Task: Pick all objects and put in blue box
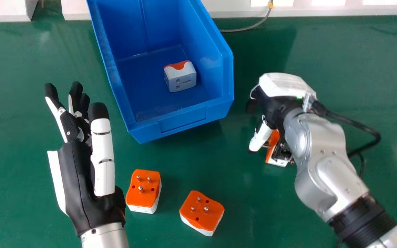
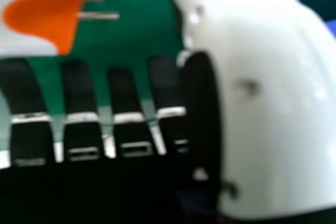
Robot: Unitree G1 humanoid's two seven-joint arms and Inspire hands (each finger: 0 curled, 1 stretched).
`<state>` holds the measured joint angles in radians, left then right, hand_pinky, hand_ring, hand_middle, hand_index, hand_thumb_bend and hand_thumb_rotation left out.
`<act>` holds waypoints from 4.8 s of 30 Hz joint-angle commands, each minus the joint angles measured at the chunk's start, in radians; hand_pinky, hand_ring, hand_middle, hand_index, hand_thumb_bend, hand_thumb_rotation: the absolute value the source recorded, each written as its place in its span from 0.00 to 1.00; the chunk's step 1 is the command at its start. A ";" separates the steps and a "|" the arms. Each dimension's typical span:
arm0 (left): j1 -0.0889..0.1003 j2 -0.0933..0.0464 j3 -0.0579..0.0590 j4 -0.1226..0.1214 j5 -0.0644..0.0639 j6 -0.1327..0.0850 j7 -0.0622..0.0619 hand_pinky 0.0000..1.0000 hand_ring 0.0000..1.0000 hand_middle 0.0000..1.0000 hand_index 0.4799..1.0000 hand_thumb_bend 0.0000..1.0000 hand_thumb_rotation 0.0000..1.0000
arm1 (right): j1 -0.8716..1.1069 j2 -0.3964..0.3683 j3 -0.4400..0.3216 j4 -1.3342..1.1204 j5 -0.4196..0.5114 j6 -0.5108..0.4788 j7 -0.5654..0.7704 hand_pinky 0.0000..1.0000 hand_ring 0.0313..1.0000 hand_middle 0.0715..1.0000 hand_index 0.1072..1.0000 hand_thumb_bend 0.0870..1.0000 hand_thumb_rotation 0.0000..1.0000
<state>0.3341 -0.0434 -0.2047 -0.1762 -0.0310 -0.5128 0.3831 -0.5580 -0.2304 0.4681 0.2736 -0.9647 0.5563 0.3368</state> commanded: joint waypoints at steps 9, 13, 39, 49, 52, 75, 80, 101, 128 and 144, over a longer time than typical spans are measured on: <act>-0.020 -0.094 -0.011 -0.013 0.014 -0.003 0.004 0.97 0.99 0.98 0.93 0.52 0.78 | 0.013 0.007 -0.045 -0.051 0.070 -0.049 -0.164 0.34 0.46 0.45 0.43 0.47 0.00; -0.028 -0.094 -0.011 -0.007 0.012 -0.009 0.002 0.98 0.99 0.98 0.94 0.51 0.79 | 0.018 0.003 -0.056 -0.051 0.097 -0.085 -0.204 0.32 0.39 0.47 0.44 0.47 0.00; -0.012 -0.088 -0.019 -0.026 0.022 0.001 0.013 0.97 0.98 0.98 0.93 0.52 0.79 | 0.116 -0.179 -0.093 -0.667 -0.207 0.159 0.373 0.98 0.99 0.99 0.95 0.99 0.22; 0.004 -0.081 -0.024 -0.038 0.010 0.002 0.002 0.98 0.99 0.99 0.94 0.53 0.79 | 0.118 -0.167 -0.091 -0.610 -0.243 0.152 0.514 1.00 1.00 1.00 1.00 1.00 0.26; 0.003 -0.082 -0.021 -0.032 0.017 -0.003 0.003 0.98 0.99 0.99 0.94 0.52 0.79 | 0.115 -0.157 -0.083 -0.558 -0.227 0.135 0.509 1.00 1.00 1.00 1.00 1.00 0.27; 0.005 -0.098 -0.026 -0.037 0.007 -0.002 0.013 0.96 0.98 0.98 0.93 0.55 0.76 | -0.045 -0.037 0.065 0.160 -0.068 0.031 0.299 0.60 0.75 0.87 0.92 1.00 0.19; 0.006 -0.097 -0.024 -0.037 0.013 -0.002 0.015 0.96 0.98 0.98 0.93 0.55 0.76 | -0.009 0.011 0.005 0.133 -0.027 0.101 0.155 0.38 0.49 0.64 0.85 0.75 0.09; -0.004 -0.101 -0.024 -0.031 0.013 0.001 0.018 0.96 0.98 0.98 0.93 0.55 0.75 | 0.032 -0.002 -0.015 0.043 0.087 0.097 -0.018 0.32 0.42 0.45 0.72 0.49 0.00; -0.016 -0.095 -0.024 -0.042 0.010 0.011 0.017 0.96 0.98 0.98 0.93 0.55 0.76 | 0.347 0.036 -0.181 -0.612 0.177 -0.435 -0.610 0.29 0.36 0.42 0.46 0.47 0.00; -0.020 -0.090 -0.016 -0.028 0.012 0.001 0.017 0.96 0.98 0.98 0.93 0.56 0.74 | 0.007 0.163 -0.053 -0.017 0.132 -0.786 -0.877 0.33 0.42 0.45 0.48 0.45 0.00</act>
<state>0.3232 -0.0424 -0.2168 -0.1940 -0.0363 -0.4934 0.3965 -0.4854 -0.0896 0.4068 0.2055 -0.8336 -0.2099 -0.5194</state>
